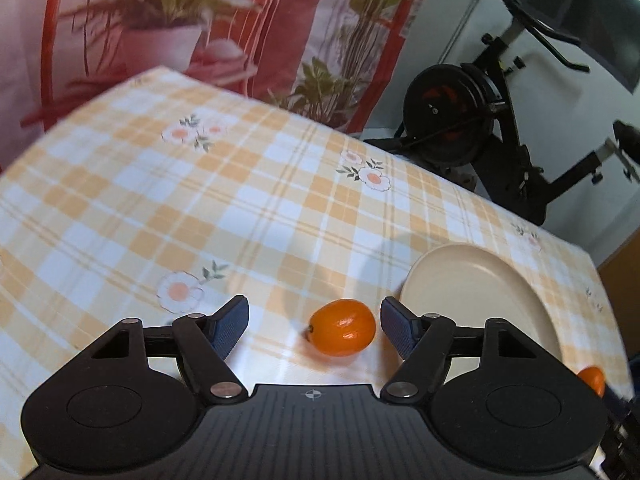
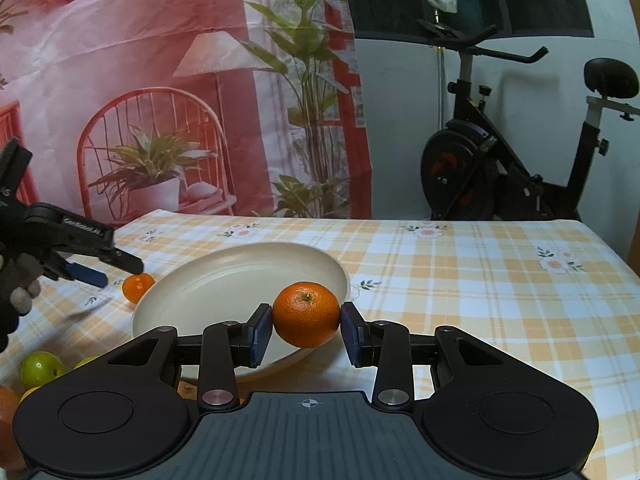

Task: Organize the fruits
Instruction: 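Grasp the small kumquat with the left gripper while the right gripper holds the tangerine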

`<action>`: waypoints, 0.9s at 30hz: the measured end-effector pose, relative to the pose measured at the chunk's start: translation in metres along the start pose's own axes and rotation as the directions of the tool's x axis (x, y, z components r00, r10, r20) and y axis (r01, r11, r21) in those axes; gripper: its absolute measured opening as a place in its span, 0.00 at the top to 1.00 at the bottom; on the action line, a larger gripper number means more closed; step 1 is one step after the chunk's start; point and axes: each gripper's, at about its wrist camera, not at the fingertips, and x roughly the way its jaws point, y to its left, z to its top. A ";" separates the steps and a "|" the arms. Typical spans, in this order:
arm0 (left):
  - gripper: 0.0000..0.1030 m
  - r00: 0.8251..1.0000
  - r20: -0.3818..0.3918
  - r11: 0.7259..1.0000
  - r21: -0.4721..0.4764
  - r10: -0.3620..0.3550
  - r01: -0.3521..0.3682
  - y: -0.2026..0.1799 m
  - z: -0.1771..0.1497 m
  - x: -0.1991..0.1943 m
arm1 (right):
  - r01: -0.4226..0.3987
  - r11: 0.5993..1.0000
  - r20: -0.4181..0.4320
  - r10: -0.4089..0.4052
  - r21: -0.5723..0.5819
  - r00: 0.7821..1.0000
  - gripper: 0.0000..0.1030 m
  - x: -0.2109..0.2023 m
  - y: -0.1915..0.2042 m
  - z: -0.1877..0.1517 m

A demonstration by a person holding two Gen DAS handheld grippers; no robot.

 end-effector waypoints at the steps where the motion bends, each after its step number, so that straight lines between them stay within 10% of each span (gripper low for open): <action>1: 0.28 1.000 -0.007 1.000 -0.011 -0.005 0.005 0.001 0.000 0.003 | 0.000 1.000 0.000 0.000 0.001 1.000 0.67 0.000 0.000 0.000; 16: 0.60 0.996 -0.018 0.994 -0.061 -0.089 0.088 0.001 -0.001 0.010 | 0.000 1.000 -0.001 0.000 0.004 1.000 0.67 0.000 0.000 0.000; 27: 0.58 0.993 -0.048 0.993 -0.061 -0.107 0.104 0.003 -0.004 0.008 | 0.000 1.000 -0.002 0.000 0.004 1.000 0.67 0.000 0.000 0.000</action>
